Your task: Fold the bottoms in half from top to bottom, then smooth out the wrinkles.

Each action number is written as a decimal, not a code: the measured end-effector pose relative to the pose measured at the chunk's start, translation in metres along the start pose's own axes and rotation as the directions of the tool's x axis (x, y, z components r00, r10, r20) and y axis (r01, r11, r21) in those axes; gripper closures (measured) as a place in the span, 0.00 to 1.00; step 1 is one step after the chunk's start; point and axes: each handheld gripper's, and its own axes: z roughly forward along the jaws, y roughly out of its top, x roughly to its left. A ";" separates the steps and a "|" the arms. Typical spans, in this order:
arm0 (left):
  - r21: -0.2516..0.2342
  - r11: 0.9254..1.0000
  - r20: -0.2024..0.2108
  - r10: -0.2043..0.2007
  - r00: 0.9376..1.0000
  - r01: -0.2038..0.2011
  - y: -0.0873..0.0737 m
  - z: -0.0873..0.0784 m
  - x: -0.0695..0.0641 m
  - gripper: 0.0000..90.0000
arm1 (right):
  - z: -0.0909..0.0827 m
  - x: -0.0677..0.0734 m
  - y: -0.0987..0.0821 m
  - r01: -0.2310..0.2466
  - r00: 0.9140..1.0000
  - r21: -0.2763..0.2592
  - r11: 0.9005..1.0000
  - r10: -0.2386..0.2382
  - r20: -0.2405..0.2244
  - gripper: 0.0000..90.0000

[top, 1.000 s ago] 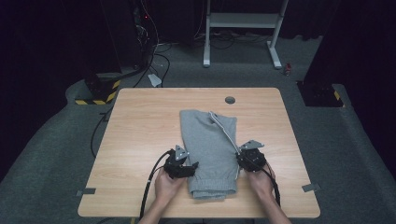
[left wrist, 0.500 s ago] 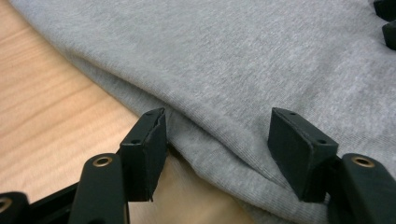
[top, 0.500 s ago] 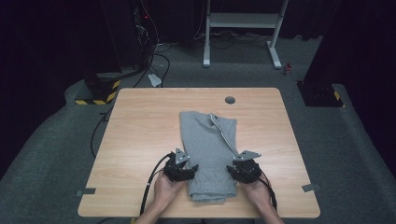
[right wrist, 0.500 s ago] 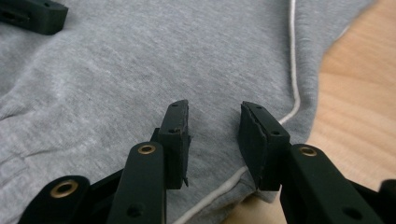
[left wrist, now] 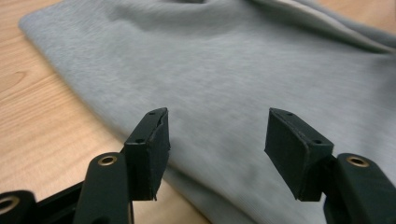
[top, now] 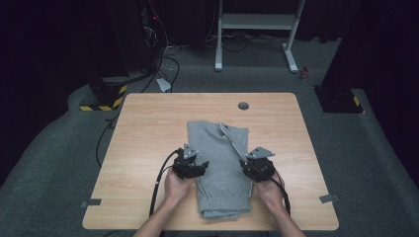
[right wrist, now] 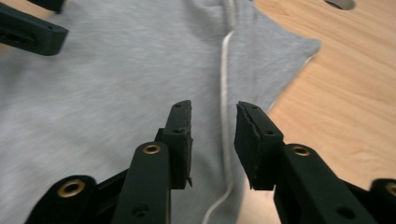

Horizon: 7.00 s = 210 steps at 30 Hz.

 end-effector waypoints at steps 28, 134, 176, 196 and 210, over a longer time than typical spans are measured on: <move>0.004 0.998 -0.025 0.064 0.998 -0.064 -0.008 0.014 -0.001 0.40 | 0.006 -0.023 0.005 -0.046 0.998 -0.005 0.999 0.046 0.051 0.77; -0.003 1.000 -0.073 0.000 0.997 -0.001 -0.008 0.013 0.018 0.37 | 0.043 -0.061 0.059 -0.180 0.984 0.007 0.984 0.180 0.018 0.96; -0.015 1.000 0.057 0.008 0.998 -0.007 -0.002 -0.008 -0.003 0.41 | 0.002 -0.019 -0.014 -0.135 0.991 0.002 0.991 0.135 -0.018 0.75; 0.077 0.993 0.042 0.086 0.995 -0.089 -0.008 0.004 -0.018 0.42 | 0.022 0.001 -0.019 -0.020 0.999 0.073 0.997 0.023 -0.030 0.69; 0.132 0.990 0.069 0.033 0.997 -0.042 0.007 -0.001 -0.014 0.38 | 0.024 -0.016 -0.006 -0.104 0.992 0.058 0.993 0.108 -0.059 0.56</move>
